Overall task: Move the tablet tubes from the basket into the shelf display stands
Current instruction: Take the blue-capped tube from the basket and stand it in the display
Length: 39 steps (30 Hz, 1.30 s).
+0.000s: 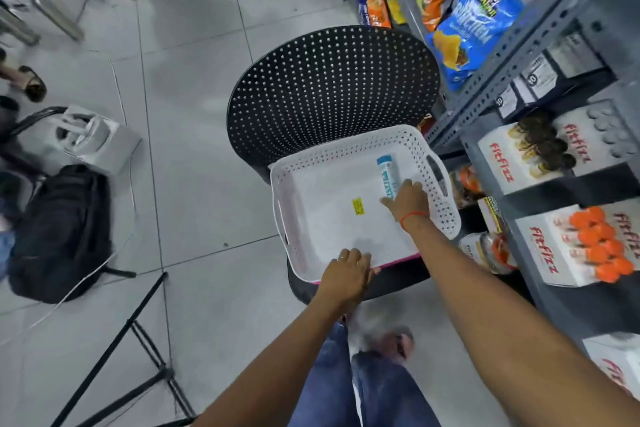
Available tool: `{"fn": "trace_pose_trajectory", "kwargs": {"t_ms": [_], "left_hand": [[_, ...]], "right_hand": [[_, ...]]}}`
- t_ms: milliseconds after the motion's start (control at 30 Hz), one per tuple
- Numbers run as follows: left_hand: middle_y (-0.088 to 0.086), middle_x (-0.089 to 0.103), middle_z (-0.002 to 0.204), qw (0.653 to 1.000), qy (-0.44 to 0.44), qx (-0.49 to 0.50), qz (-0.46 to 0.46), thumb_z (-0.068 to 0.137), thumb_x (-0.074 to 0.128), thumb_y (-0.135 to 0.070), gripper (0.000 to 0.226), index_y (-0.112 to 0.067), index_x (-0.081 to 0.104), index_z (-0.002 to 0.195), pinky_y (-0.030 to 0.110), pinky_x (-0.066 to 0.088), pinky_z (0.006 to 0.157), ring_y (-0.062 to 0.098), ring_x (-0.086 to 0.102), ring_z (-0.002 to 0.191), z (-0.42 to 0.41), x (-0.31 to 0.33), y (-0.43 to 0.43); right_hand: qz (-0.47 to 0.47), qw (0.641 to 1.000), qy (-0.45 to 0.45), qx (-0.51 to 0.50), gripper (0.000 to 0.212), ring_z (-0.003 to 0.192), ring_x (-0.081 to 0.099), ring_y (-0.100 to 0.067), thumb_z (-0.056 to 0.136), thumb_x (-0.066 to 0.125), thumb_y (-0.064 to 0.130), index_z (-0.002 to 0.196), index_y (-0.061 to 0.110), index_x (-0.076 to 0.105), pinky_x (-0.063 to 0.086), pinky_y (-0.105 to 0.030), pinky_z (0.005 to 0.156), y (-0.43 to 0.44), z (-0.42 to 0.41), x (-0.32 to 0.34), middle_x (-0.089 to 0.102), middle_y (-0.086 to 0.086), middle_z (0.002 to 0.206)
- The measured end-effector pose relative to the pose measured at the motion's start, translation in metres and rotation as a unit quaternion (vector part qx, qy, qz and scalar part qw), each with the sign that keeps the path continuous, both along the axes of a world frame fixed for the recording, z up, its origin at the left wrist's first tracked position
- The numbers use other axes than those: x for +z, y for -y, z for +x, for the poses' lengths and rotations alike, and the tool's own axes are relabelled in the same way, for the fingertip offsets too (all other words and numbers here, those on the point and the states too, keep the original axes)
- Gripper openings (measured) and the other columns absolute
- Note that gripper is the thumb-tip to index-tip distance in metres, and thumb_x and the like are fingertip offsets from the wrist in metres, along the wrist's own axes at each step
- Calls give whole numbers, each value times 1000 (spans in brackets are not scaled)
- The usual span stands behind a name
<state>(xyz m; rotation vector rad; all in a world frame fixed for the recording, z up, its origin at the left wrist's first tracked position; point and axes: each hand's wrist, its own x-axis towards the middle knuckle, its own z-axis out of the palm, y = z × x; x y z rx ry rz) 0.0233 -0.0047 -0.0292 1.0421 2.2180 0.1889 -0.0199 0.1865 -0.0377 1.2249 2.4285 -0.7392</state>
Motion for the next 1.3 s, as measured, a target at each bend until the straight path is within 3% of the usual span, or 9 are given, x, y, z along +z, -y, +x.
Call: {"fn": "trace_pose_trajectory", "kwargs": {"t_ms": [200,333,500,667,767,933,1067,1167,1300], "left_hand": [[18,49,126,1000,-13,3,9,101,29,-37,42,-8,42,127,45,42,90,34,45,115,1,-4,-1],[17,50,126,1000,-15,5,5,101,28,-39,42,-9,43,127,44,43,90,33,45,113,1,-2,-2],[18,51,123,1000,-20,6,9,101,29,-39,42,-8,44,125,44,44,87,34,47,111,2,-3,0],[17,50,123,1000,-17,21,8,100,30,-40,42,-9,45,124,44,43,88,34,47,111,4,-3,0],[17,50,125,1000,-7,27,-8,100,28,-41,43,-9,45,124,44,43,92,34,46,114,3,2,-2],[16,50,128,1000,-10,14,-26,100,28,-44,44,-11,47,123,42,42,95,31,44,119,1,9,-12],[12,49,131,999,-49,-17,-7,99,29,-42,42,-14,44,128,39,42,94,28,44,122,2,19,-48],[12,52,127,993,-98,-52,34,99,32,-42,42,-14,47,126,39,44,89,28,46,118,10,36,-96],[17,57,117,974,-124,-116,150,95,44,-33,34,-11,52,119,42,44,82,34,52,109,42,75,-179]], "right_hand": [[32,998,-38,31,59,122,45,-41,87,65,23,133,-3,38,40,-44,103,-13,-37,-8,42,-25,135],[49,992,-29,117,56,121,43,-44,94,53,11,145,12,29,40,-46,102,-16,-50,-16,39,-23,139],[58,987,-38,146,46,111,52,-45,93,54,4,136,11,41,46,-47,94,-16,-45,-15,45,-24,130],[60,986,-113,110,40,99,58,-44,87,58,5,125,10,45,50,-44,83,-19,-27,6,48,-24,121],[37,979,-189,61,39,101,58,-40,83,65,6,118,5,47,49,-43,83,-27,-9,34,54,-23,118],[35,955,-295,-8,43,92,64,-36,79,73,12,114,7,48,43,-31,64,-46,39,103,64,-19,107],[84,930,-355,-40,54,94,64,-28,75,75,12,124,13,52,43,-19,73,-77,88,171,66,-15,110],[149,918,-362,-58,49,98,63,-32,76,73,11,122,11,59,47,-32,86,-105,133,223,64,-17,111],[240,893,-355,-140,46,102,63,-32,76,75,16,119,8,60,47,-34,87,-135,207,282,64,-17,112]]}}
